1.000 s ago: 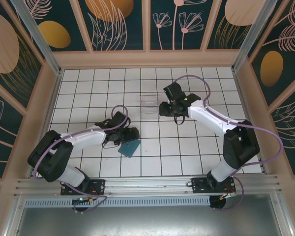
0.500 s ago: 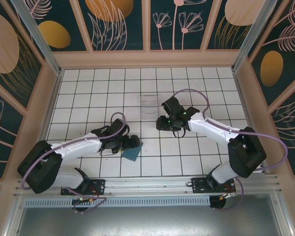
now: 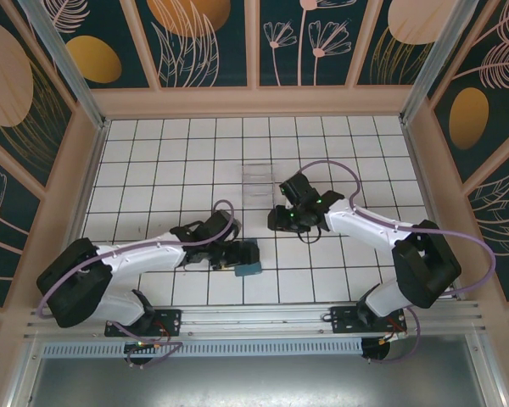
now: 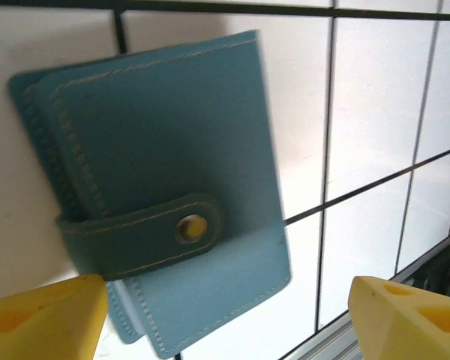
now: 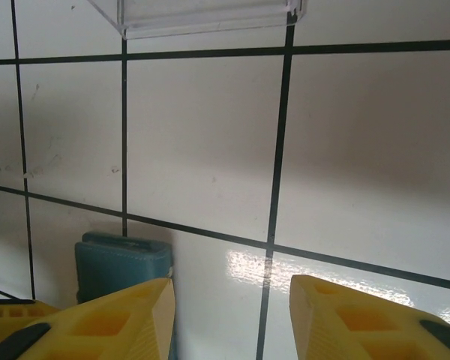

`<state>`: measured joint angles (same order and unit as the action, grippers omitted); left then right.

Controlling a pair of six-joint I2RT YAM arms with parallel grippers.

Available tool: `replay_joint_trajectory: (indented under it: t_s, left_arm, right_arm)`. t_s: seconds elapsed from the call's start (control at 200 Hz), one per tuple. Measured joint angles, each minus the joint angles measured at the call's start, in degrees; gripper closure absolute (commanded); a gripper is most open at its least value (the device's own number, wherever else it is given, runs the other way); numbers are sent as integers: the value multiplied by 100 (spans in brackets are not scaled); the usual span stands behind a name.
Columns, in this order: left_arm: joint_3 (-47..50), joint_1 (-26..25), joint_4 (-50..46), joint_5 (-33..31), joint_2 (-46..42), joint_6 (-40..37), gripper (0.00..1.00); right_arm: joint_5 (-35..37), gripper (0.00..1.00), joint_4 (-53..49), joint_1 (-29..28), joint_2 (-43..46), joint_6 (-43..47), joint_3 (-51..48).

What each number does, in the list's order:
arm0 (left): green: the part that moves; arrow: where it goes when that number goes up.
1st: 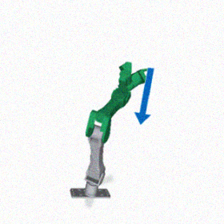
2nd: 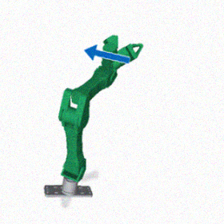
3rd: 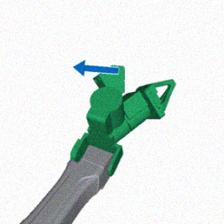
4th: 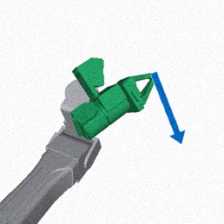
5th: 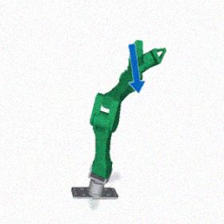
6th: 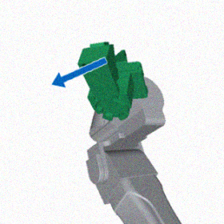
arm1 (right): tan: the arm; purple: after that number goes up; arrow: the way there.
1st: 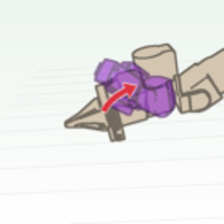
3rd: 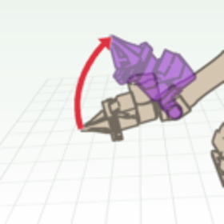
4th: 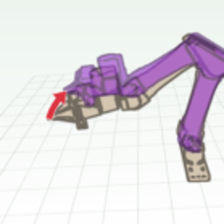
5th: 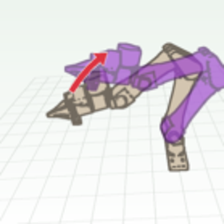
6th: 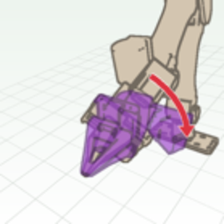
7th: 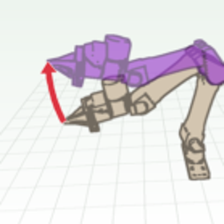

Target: Take the credit cards out of the card holder

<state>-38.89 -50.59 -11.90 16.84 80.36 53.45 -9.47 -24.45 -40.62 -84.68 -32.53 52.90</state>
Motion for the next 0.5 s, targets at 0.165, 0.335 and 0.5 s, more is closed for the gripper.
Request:
replay_joint_trajectory:
  t_s: [0.165,0.335,0.5]
  left_arm:
    - [-857,0,-557,-275,299,-1211,24]
    - [-826,0,-516,-511,138,-2662,32]
    - [-186,0,-199,-328,-678,-4054,36]
  right_arm:
    - [-365,56,238,0,11,-11,-262]
    - [-776,56,490,0,17,-109,-579]
    - [-883,56,603,0,22,-157,-688]
